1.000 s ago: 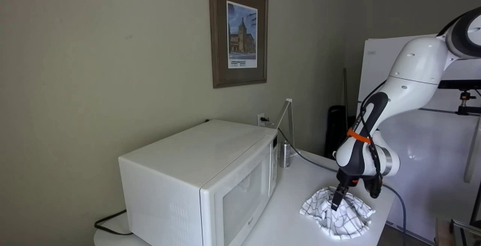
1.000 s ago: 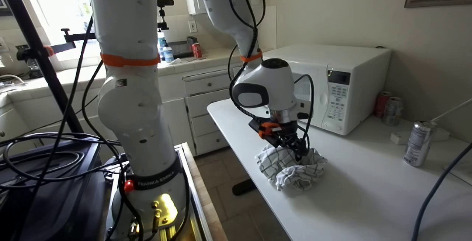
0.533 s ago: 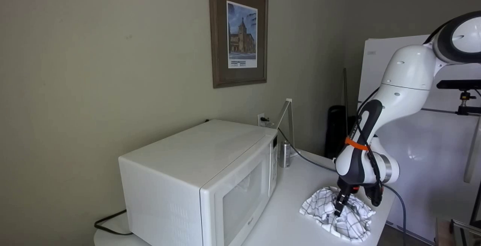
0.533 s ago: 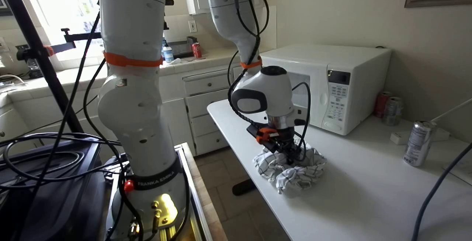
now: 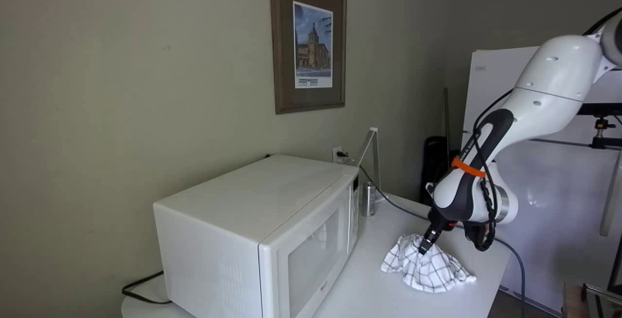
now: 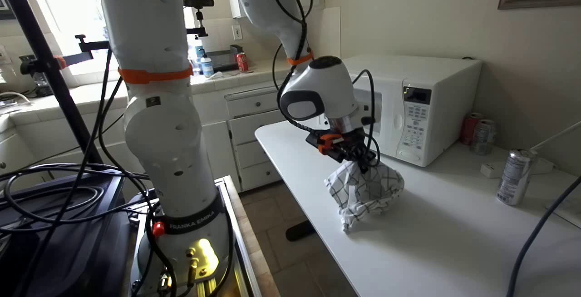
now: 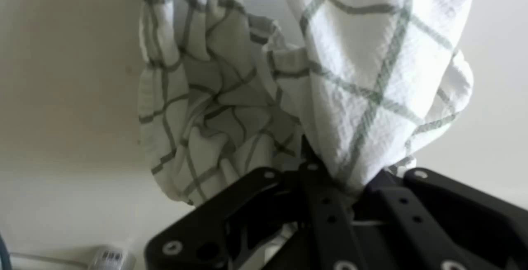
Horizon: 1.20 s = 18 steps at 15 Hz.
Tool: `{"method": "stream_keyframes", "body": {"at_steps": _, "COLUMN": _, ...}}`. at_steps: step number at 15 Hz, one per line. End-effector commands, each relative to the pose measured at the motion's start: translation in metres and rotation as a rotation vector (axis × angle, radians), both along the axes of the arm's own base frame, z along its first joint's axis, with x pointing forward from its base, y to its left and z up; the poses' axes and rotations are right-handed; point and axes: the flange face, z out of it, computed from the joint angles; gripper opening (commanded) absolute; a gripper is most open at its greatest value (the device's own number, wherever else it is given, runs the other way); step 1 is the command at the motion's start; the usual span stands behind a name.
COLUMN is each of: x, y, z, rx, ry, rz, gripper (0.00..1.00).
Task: Wipe the counter with the cloth
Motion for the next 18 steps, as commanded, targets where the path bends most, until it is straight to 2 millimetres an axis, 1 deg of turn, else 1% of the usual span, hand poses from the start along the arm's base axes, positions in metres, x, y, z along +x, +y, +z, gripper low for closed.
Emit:
{"method": "stream_keyframes", "body": {"at_steps": 1, "x": 0.006, "y": 0.01, "z": 0.066, "rx": -0.034, "ry": -0.195, "rz": 0.004, "gripper": 0.03}}
{"method": "stream_keyframes", "body": {"at_steps": 3, "x": 0.008, "y": -0.003, "z": 0.077, "rx": -0.049, "ry": -0.232, "rz": -0.04, "gripper": 0.03}}
{"method": "stream_keyframes", "body": {"at_steps": 4, "x": -0.014, "y": -0.016, "z": 0.069, "rx": -0.053, "ry": -0.197, "rz": -0.061, "gripper": 0.03}}
{"method": "stream_keyframes", "body": {"at_steps": 5, "x": 0.01, "y": 0.0, "z": 0.072, "rx": -0.033, "ry": -0.213, "rz": -0.035, "gripper": 0.03}}
{"method": "stream_keyframes", "body": {"at_steps": 6, "x": 0.007, "y": -0.004, "z": 0.072, "rx": -0.035, "ry": -0.213, "rz": -0.042, "gripper": 0.12}}
{"method": "stream_keyframes", "body": {"at_steps": 10, "x": 0.009, "y": -0.002, "z": 0.072, "rx": -0.034, "ry": -0.212, "rz": -0.038, "gripper": 0.12}}
{"method": "stream_keyframes", "body": {"at_steps": 11, "x": 0.009, "y": -0.002, "z": 0.072, "rx": -0.034, "ry": -0.212, "rz": -0.038, "gripper": 0.03}}
{"method": "stream_keyframes", "body": {"at_steps": 13, "x": 0.027, "y": -0.016, "z": 0.082, "rx": -0.06, "ry": -0.264, "rz": -0.076, "gripper": 0.03}}
{"method": "stream_keyframes", "body": {"at_steps": 15, "x": 0.047, "y": -0.04, "z": 0.089, "rx": -0.092, "ry": -0.308, "rz": -0.136, "gripper": 0.03}}
{"method": "stream_keyframes", "body": {"at_steps": 16, "x": 0.057, "y": -0.054, "z": 0.088, "rx": -0.106, "ry": -0.318, "rz": -0.169, "gripper": 0.03}}
{"method": "stream_keyframes", "body": {"at_steps": 18, "x": 0.072, "y": -0.083, "z": 0.079, "rx": -0.142, "ry": -0.325, "rz": -0.237, "gripper": 0.03}}
